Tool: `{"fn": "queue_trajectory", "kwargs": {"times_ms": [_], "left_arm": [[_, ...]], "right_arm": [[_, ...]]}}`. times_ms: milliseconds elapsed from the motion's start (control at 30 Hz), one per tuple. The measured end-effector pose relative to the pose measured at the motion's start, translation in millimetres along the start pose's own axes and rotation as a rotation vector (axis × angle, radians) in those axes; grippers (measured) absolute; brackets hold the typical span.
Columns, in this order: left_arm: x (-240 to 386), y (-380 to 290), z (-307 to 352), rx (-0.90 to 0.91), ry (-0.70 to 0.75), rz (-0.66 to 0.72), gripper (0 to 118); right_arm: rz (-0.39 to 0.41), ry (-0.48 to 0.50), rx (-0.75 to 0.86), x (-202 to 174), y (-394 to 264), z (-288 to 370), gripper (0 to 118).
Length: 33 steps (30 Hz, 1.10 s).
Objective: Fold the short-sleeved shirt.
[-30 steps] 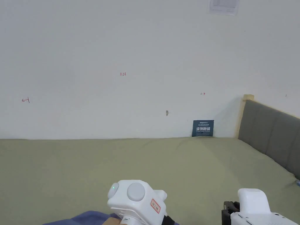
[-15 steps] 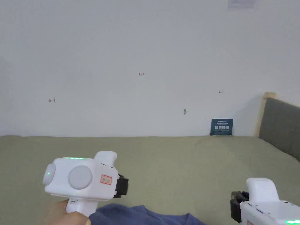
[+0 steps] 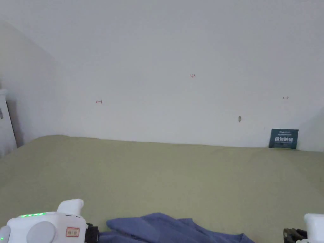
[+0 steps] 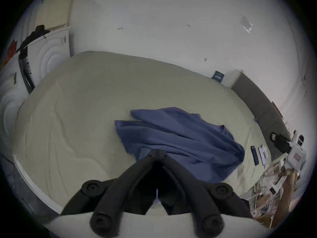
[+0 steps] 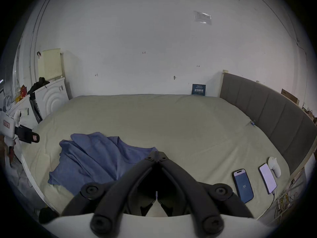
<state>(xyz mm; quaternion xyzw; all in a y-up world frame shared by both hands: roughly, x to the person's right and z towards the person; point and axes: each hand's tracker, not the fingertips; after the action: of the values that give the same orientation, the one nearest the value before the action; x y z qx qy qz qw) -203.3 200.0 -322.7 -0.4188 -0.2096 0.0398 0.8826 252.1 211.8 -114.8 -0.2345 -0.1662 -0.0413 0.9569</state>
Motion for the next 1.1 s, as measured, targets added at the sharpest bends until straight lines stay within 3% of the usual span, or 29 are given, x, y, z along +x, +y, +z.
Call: {"fn": "queue_trajectory", "kwargs": {"times_ms": [433, 467, 533, 567, 600, 767, 800, 833, 867, 900, 1000, 1100], "left_arm": [[-50, 84, -119, -0.222, 0.079, 0.084, 0], [-54, 86, -128, -0.253, 0.065, 0.108, 5], [-61, 87, -144, -0.287, 0.071, 0.161, 64], [-52, 80, -140, -0.294, 0.080, 0.162, 81], [-51, 75, -144, -0.298, 0.063, 0.164, 82], [-49, 63, -170, -0.384, 0.078, 0.207, 79], [-47, 60, -172, -0.385, 0.076, 0.207, 68], [-49, 60, -175, -0.387, 0.069, 0.208, 45], [-50, 61, -176, -0.380, 0.050, 0.211, 9], [-47, 58, -174, -0.359, 0.051, 0.216, 3], [-41, 58, -168, -0.337, 0.050, 0.234, 3], [-37, 58, -165, -0.325, 0.050, 0.185, 3]], "right_arm": [[0.037, 0.017, -0.031, -9, -5, -35, 0], [0.045, 0.013, -0.039, -10, -6, -39, 0], [0.056, 0.011, -0.050, -10, -8, -44, 0], [0.056, 0.013, -0.054, -10, -8, -47, 0], [0.053, 0.017, -0.057, -10, -10, -49, 0], [0.054, 0.028, -0.062, -14, -13, -57, 0], [0.057, 0.032, -0.063, -15, -13, -58, 0], [0.058, 0.039, -0.064, -15, -13, -59, 0], [0.059, 0.044, -0.063, -15, -13, -59, 0], [0.060, 0.047, -0.064, -15, -14, -60, 0], [0.045, 0.068, -0.086, -12, -16, -63, 4], [0.018, 0.152, -0.157, -8, -20, -67, 10]]}}
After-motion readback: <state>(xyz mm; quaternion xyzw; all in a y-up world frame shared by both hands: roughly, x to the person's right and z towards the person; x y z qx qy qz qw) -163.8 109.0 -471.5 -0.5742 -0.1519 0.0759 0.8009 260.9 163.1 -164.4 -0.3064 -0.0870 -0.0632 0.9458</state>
